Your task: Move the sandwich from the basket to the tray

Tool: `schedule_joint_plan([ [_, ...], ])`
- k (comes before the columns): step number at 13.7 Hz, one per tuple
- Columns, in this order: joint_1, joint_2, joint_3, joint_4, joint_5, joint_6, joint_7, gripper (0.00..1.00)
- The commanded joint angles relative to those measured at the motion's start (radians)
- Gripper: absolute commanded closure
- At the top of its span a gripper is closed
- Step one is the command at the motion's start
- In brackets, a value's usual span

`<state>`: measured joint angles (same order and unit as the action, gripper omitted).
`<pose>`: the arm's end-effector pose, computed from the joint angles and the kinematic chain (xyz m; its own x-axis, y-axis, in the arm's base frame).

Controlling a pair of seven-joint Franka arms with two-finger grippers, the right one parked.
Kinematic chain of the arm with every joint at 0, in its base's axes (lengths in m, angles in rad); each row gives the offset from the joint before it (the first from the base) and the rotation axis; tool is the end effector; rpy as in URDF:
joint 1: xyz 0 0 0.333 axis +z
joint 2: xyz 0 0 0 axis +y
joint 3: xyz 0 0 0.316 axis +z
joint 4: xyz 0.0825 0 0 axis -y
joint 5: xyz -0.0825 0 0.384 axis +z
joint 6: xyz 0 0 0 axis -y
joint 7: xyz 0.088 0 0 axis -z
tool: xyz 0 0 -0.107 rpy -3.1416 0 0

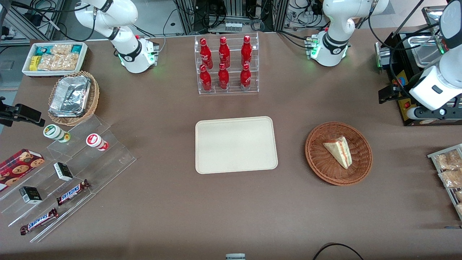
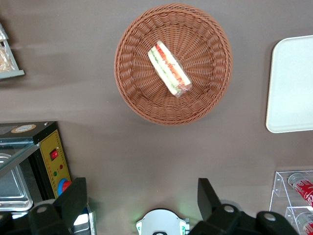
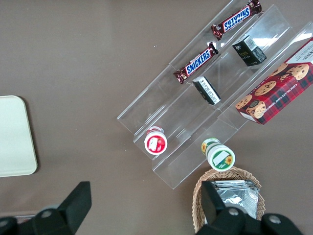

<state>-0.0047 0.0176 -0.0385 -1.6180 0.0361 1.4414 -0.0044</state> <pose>0.5420 -0.0190 0.5831 0.9807 -0.0335 -0.1927 -0.0412 -0.9985 -0.0362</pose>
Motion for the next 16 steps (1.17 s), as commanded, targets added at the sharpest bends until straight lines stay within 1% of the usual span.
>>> schedule_joint_plan([
  [1,0.014,0.001,0.006,0.017,-0.012,-0.021,0.012,0.0],
  [5,-0.006,0.007,-0.009,0.012,-0.015,-0.006,0.015,0.0],
  [8,-0.011,0.022,-0.015,-0.042,-0.031,0.014,0.015,0.0],
  [12,-0.035,0.038,-0.021,-0.167,-0.031,0.141,0.015,0.0],
  [16,-0.037,0.038,-0.021,-0.339,-0.031,0.365,0.014,0.0],
])
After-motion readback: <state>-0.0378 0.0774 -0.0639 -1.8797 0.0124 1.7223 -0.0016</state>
